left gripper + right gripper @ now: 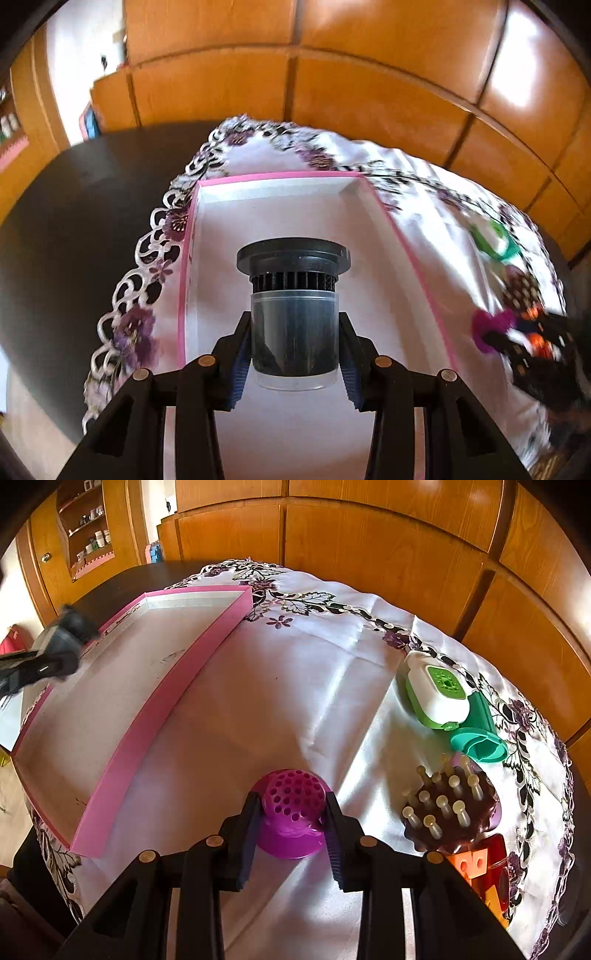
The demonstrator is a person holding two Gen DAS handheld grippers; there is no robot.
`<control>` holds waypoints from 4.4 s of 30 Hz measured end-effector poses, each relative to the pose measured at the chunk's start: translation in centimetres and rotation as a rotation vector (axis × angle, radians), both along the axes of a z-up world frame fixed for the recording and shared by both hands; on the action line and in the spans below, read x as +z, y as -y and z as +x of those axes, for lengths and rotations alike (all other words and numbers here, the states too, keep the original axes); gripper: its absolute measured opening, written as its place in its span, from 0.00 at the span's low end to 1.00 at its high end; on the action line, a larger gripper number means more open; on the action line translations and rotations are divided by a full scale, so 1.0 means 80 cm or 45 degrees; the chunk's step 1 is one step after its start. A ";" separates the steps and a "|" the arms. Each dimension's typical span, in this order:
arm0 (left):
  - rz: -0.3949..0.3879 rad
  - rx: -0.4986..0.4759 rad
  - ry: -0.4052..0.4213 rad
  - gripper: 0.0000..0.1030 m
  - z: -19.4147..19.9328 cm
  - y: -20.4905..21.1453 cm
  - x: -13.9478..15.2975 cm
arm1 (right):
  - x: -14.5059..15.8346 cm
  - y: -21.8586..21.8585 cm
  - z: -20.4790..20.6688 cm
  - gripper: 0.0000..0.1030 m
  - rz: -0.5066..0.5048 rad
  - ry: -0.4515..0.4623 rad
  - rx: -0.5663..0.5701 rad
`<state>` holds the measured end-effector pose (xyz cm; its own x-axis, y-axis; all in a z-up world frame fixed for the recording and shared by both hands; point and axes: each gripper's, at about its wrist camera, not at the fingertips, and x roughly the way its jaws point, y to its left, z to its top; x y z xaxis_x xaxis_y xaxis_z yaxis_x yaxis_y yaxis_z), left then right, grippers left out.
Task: Organize rigid objects
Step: 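Carry the black cup into the pink tray and release it with the left tool, then lower the magenta cup beside the black cup in the tray and open the right tool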
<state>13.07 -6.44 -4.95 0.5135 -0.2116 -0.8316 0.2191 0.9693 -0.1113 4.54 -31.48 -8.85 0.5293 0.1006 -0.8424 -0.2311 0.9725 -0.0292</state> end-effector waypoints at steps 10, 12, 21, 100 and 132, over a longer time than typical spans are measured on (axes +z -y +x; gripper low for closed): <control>0.104 0.065 -0.022 0.42 0.096 -0.011 -0.038 | 0.000 -0.001 0.000 0.31 -0.002 -0.001 0.002; 0.128 0.084 -0.025 0.45 0.102 -0.015 -0.043 | 0.000 0.000 0.001 0.31 -0.003 -0.001 0.003; 0.152 0.087 0.119 0.73 0.051 -0.021 0.002 | -0.002 -0.003 0.003 0.32 -0.036 -0.012 0.004; -0.038 0.383 0.136 0.75 -0.120 -0.146 0.002 | 0.022 -0.269 0.097 0.44 0.324 -0.129 0.180; 0.014 0.221 0.176 0.75 -0.139 -0.088 0.021 | 0.078 -0.157 0.026 0.45 0.305 0.101 0.076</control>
